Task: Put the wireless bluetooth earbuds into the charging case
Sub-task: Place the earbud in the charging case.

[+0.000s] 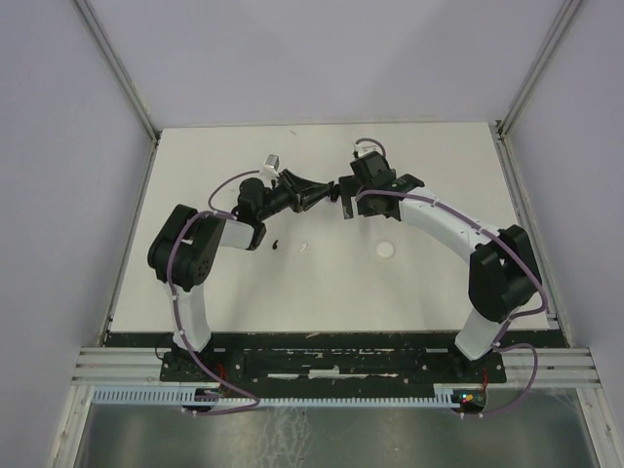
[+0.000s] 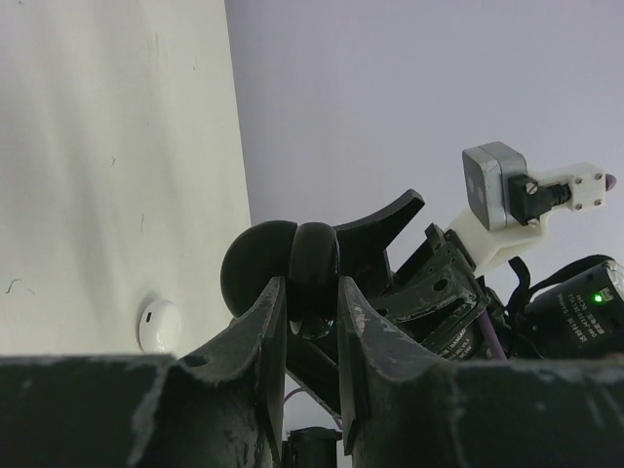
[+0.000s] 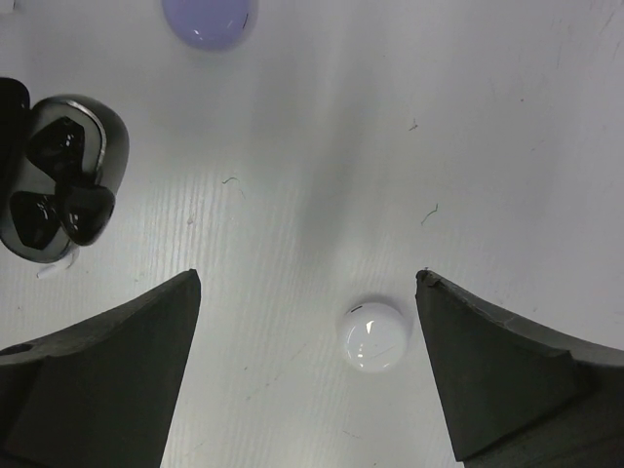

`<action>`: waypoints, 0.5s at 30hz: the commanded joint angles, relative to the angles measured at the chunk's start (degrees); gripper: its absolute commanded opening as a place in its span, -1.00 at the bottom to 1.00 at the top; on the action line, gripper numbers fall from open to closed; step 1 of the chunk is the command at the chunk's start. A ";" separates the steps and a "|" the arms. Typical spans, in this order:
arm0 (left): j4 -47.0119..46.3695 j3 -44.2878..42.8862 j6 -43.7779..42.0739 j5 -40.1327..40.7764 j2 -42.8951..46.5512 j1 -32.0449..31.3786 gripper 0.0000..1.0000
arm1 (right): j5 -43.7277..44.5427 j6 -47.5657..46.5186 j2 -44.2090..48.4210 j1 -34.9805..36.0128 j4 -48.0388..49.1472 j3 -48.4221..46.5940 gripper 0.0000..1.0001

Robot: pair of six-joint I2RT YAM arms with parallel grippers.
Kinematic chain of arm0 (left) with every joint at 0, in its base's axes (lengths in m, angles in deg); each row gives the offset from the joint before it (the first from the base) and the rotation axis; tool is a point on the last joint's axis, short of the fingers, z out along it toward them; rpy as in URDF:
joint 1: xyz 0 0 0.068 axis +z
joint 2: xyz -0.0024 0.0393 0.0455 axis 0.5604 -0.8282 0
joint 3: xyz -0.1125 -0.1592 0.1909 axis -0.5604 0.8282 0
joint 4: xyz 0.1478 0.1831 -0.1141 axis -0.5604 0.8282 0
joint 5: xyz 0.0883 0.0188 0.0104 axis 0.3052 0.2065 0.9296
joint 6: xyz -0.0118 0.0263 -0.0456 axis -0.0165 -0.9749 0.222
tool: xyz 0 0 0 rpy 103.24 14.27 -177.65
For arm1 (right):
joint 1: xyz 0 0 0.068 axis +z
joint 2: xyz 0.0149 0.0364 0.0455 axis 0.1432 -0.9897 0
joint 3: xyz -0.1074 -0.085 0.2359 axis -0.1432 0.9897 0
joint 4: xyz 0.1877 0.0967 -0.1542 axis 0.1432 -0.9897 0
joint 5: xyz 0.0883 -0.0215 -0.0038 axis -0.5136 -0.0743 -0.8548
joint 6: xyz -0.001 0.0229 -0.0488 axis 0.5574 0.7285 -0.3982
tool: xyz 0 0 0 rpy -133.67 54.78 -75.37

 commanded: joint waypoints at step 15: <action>-0.71 0.21 -3.39 0.43 2.51 -2.74 -0.94 | 1.84 -1.03 -2.52 0.65 1.63 -4.56 0.99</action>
